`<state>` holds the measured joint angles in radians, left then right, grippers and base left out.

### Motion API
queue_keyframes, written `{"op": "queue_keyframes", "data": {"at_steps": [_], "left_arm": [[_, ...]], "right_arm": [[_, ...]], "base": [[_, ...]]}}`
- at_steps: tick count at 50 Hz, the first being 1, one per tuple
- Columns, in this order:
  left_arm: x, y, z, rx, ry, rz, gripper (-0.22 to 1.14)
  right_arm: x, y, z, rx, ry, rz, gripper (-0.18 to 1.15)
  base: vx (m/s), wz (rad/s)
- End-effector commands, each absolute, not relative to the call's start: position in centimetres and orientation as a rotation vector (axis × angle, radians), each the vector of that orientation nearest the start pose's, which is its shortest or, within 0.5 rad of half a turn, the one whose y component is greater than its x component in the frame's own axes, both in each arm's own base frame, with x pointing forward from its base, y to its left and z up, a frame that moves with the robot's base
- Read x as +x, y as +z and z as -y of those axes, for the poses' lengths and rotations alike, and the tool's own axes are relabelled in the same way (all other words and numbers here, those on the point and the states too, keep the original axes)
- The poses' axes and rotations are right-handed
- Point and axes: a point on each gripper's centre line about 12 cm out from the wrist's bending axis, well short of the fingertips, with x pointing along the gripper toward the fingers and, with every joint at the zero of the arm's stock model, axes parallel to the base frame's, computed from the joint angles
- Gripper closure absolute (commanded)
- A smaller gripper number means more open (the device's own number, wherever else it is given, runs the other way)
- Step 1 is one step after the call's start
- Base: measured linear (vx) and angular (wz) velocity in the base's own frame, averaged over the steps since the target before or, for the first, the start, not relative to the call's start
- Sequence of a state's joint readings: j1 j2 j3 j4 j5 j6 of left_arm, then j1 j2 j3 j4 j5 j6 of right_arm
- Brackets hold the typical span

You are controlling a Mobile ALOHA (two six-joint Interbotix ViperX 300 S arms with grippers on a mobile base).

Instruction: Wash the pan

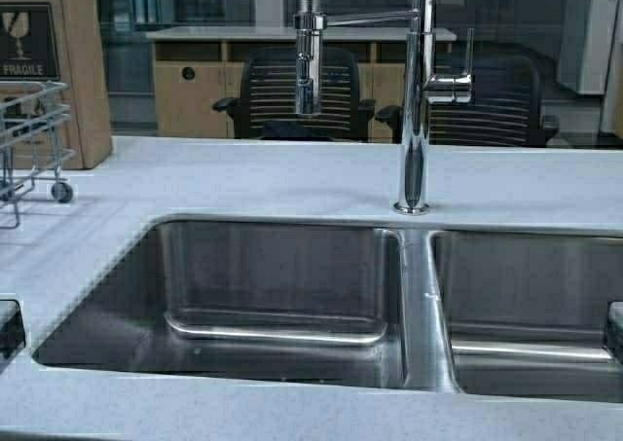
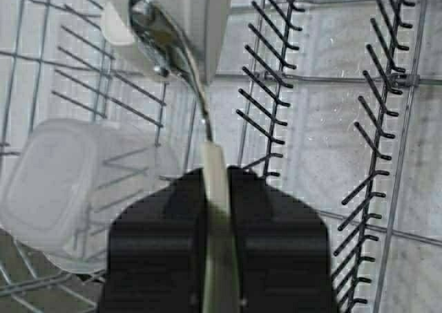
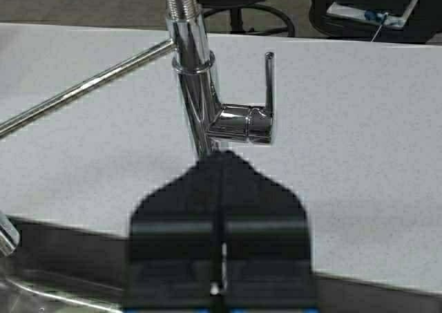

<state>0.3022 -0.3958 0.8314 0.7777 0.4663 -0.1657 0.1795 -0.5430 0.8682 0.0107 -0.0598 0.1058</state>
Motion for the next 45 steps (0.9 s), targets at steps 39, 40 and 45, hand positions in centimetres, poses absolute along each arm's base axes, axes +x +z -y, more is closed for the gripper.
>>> {"op": "queue_keyframes", "data": {"at_steps": [39,40,45], "left_arm": [[29.2,14.9,-16.5,0.337,0.378,-1.118,0.88],[29.2,14.9,-16.6,0.33,0.385,-1.115,0.88],[29.3,14.8,-16.6,0.307,0.396,-1.113,0.84]], "right_arm": [[29.5,28.3,-5.4,0.087,0.163,-0.285,0.92],[29.6,28.3,-5.4,0.087,0.163,-0.287,0.92],[29.7,28.4,-5.4,0.087,0.163,-0.285,0.92]], "base": [[0.0,0.0],[0.0,0.0],[0.0,0.0]]}}
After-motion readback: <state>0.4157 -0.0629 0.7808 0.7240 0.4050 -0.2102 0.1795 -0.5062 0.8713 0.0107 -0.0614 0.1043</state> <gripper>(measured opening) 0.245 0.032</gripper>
